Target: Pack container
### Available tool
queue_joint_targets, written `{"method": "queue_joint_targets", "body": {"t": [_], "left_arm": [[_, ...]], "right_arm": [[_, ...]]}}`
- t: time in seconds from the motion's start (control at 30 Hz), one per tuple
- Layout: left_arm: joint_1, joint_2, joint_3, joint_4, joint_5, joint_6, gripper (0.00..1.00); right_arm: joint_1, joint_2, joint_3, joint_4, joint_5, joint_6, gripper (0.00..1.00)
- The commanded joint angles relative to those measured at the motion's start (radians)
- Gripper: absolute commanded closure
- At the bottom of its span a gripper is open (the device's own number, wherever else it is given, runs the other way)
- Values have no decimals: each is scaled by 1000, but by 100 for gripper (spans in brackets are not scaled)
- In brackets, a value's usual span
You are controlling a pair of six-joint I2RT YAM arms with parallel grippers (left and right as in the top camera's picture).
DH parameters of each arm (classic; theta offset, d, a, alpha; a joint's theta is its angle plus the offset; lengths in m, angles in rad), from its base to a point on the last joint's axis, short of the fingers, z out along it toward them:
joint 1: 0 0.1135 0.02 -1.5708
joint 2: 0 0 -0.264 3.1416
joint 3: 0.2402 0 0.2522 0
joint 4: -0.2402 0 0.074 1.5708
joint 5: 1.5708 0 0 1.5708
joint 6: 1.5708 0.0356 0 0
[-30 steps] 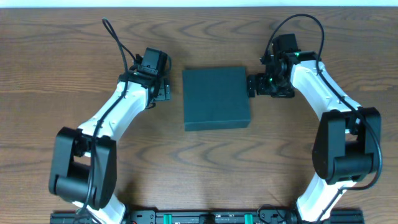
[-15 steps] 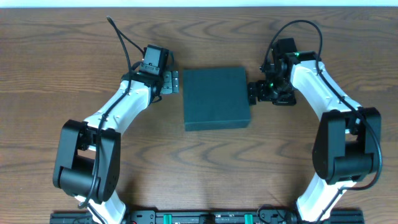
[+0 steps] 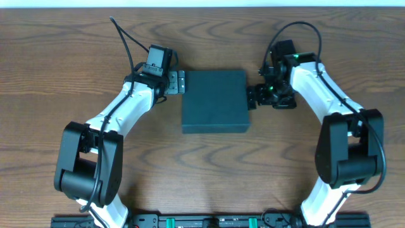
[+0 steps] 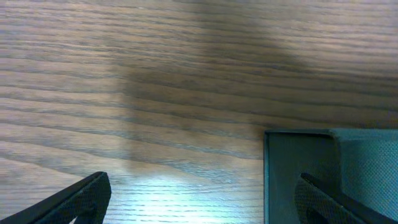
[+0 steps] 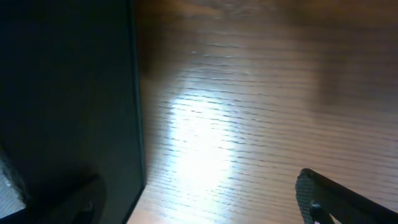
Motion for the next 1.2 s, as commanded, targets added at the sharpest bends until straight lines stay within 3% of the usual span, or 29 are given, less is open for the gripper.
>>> {"method": "queue_joint_targets", "body": {"t": [0.0,0.33,0.63,0.83,1.17], "left_arm": [[-5,5,-3,-5,12,14,5],[-4,-29,-2,-43,-138,11,5],[-3,-253,-2,-85,-151,46,5],[-3,-438,-2,-194,-150,76,5],[-88,-845,-2,-527,-148,76,5]], "right_arm": [[32,14,-5,20,-41,-15,1],[-3,12,-4,52,-18,-12,1],[-67,-111,-3,55,27,-24,1],[-99,-349,-3,26,49,-95,1],[-38,-931,-3,-53,49,-225,1]]}}
